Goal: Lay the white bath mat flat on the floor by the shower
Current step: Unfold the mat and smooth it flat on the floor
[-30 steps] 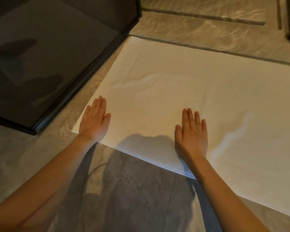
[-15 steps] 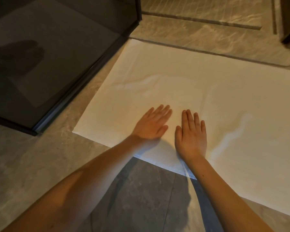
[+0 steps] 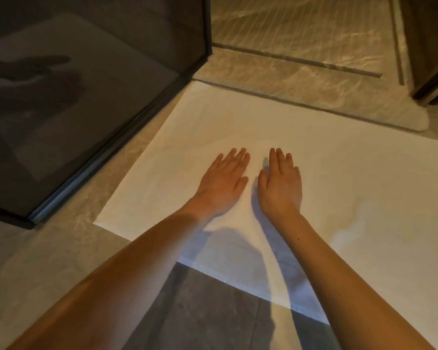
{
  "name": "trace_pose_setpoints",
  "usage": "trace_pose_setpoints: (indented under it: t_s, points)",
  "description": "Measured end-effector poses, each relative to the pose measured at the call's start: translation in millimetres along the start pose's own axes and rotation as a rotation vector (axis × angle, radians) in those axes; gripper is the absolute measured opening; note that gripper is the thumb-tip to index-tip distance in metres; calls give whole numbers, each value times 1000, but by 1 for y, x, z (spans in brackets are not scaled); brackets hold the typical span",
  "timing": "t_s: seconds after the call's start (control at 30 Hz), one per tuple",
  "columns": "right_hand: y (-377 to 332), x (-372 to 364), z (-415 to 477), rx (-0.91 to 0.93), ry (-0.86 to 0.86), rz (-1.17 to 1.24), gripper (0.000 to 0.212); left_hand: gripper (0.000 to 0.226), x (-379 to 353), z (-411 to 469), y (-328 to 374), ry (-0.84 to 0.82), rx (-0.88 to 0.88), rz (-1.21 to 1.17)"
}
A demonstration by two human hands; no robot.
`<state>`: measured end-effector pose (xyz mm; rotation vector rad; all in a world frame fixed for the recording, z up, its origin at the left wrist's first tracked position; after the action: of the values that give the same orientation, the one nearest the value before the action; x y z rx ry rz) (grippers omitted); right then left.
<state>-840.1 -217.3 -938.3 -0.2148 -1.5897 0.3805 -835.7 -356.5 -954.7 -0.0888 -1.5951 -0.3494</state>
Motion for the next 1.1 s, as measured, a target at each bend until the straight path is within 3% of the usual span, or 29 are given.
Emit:
trace_pose_setpoints:
  t_s: [0.1,0.23,0.43,0.53,0.6,0.67,0.73,0.8,0.97,1.1]
  points:
    - [8,-9,37,8,-93,-73,55,55,-14,32,25,-79,-76,0]
    - [34,-22,41,63,-123,-170,59,55,-17,39,-12,-51,-80,4]
    - [38,-29,41,84,-78,-159,59,58,7,20,-147,-16,331,-19]
    - [39,-28,39,29,-65,-142,62,62,11,28,-147,-63,478,27]
    - [41,-28,39,-20,-53,-147,64,62,11,47,-110,9,344,76]
    - [40,-30,40,-23,-57,-167,65,58,3,70,-52,62,33,44]
    - [39,-30,41,-15,-64,-191,65,55,-9,85,2,-19,-202,-16]
    - [40,-29,40,-17,-64,-198,65,54,-17,99,17,-93,-254,-38]
    - [39,-30,39,6,-73,-164,65,54,-5,114,-79,8,8,23]
    - [38,-30,40,13,-71,-151,64,58,4,92,-155,-22,221,-34]
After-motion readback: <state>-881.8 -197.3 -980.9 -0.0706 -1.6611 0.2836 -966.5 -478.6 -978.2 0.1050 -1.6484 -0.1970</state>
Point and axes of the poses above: each hand's wrist, its own z-axis towards the middle knuckle, its own x-axis out of the back of the hand, y = z × x, the point moved 4 cm from there along z, towards the middle knuckle, and after that the axes turned 2 degrees about -y, right-handed, at the moved point
